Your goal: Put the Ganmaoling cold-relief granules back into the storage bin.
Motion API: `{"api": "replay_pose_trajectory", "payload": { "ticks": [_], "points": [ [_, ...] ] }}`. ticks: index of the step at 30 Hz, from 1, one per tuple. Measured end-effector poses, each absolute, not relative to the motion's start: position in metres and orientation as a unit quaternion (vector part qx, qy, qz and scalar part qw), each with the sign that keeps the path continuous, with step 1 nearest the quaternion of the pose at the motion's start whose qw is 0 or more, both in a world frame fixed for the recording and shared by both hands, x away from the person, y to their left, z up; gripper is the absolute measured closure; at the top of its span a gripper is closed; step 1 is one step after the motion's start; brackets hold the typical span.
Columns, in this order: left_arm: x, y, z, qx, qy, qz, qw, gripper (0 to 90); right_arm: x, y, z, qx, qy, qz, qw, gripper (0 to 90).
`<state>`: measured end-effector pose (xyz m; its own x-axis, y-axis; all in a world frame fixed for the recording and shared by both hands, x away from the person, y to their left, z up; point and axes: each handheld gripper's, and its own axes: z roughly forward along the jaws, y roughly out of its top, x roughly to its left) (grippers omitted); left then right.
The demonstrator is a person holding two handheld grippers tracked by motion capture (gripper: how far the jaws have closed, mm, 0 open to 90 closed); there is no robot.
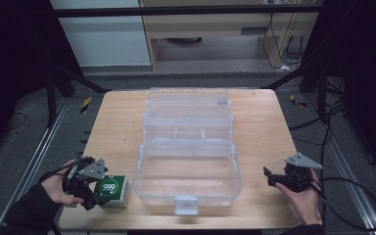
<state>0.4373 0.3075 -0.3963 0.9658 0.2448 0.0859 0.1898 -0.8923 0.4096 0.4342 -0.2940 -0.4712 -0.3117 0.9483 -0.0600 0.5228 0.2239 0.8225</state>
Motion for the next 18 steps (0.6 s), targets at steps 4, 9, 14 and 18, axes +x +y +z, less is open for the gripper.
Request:
{"api": "replay_pose_trajectory", "payload": {
  "ticks": [4,9,14,18],
  "points": [
    [0.439,0.306,-0.4,0.972,0.108,0.062,0.201,2.4,0.434,-0.294,-0.472,0.506,0.727,0.358,0.294,2.9],
    [0.441,0.303,-0.406,0.973,0.101,0.056,0.198,2.4,0.435,-0.293,-0.473,0.505,0.729,0.356,0.294,2.7],
    [0.444,0.301,-0.41,0.976,0.095,0.054,0.19,2.5,0.435,-0.293,-0.473,0.504,0.732,0.354,0.291,2.4],
    [0.449,0.3,-0.415,0.977,0.091,0.051,0.187,2.6,0.435,-0.293,-0.474,0.503,0.734,0.352,0.29,2.3]
  ]
}}
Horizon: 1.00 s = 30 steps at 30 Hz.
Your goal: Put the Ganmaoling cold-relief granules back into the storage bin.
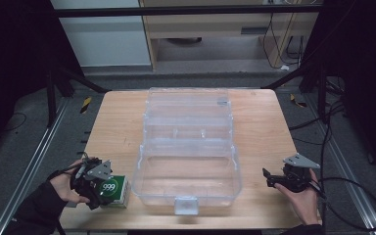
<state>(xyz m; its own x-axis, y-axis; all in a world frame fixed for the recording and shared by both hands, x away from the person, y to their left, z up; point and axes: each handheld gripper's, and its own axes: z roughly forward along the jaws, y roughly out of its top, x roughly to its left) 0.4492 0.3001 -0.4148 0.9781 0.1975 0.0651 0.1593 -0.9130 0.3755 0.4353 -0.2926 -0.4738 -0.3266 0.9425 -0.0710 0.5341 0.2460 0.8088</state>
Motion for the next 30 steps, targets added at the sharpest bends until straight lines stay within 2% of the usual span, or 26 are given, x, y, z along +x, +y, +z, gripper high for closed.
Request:
{"api": "replay_pose_trajectory", "payload": {
  "ticks": [19,30],
  "points": [
    [0.454,0.297,-0.434,0.98,0.086,0.032,0.174,4.6,0.436,-0.291,-0.478,0.501,0.744,0.341,0.282,2.3],
    [0.453,0.299,-0.43,0.979,0.104,0.03,0.17,13.2,0.437,-0.291,-0.479,0.499,0.746,0.339,0.281,2.3]
  ]
}}
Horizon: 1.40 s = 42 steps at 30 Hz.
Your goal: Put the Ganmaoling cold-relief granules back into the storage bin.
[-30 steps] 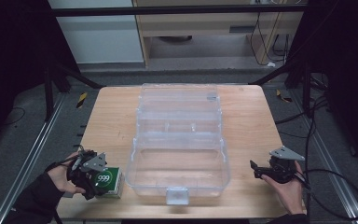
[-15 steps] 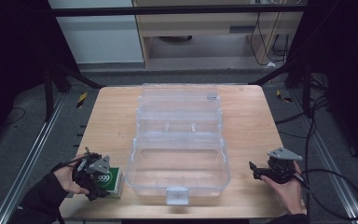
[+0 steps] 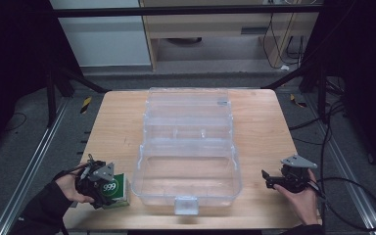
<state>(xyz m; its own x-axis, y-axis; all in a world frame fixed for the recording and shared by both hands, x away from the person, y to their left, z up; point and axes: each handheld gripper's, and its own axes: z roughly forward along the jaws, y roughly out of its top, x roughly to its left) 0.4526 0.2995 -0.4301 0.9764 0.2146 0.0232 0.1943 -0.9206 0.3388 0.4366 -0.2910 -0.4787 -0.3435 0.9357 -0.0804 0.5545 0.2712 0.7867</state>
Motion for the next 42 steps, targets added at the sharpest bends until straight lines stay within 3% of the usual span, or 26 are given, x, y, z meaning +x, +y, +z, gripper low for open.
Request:
{"api": "replay_pose_trajectory", "payload": {
  "ticks": [22,42],
  "points": [
    [0.456,0.293,-0.425,0.983,0.116,0.007,0.145,15.9,0.438,-0.291,-0.481,0.498,0.748,0.34,0.275,2.3],
    [0.447,0.319,-0.36,0.961,0.168,0.057,0.214,15.7,0.436,-0.292,-0.479,0.502,0.743,0.344,0.278,2.8]
  ]
}}
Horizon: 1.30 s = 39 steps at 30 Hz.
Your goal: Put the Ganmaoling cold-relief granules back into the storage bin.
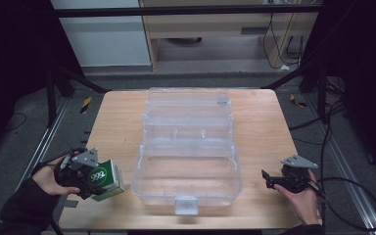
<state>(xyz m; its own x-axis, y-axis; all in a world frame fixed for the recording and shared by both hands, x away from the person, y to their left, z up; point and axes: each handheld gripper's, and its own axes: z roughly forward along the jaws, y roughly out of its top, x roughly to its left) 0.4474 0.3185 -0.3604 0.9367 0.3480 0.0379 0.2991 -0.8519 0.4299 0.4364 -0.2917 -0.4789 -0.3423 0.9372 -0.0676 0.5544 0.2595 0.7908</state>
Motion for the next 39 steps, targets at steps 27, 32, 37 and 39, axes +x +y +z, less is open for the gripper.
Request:
{"api": "replay_pose_trajectory", "payload": {
  "ticks": [27,32,37,39],
  "points": [
    [0.458,0.287,-0.297,0.959,0.143,0.078,0.233,15.6,0.436,-0.291,-0.479,0.5,0.743,0.346,0.28,3.1],
    [0.459,0.279,-0.291,0.959,0.134,0.082,0.237,15.6,0.435,-0.291,-0.478,0.503,0.74,0.349,0.279,3.2],
    [0.46,0.269,-0.289,0.959,0.126,0.084,0.238,15.6,0.435,-0.292,-0.478,0.5,0.741,0.348,0.282,3.2],
    [0.461,0.264,-0.288,0.959,0.123,0.087,0.238,15.6,0.435,-0.292,-0.478,0.5,0.741,0.349,0.281,3.2]
  ]
}}
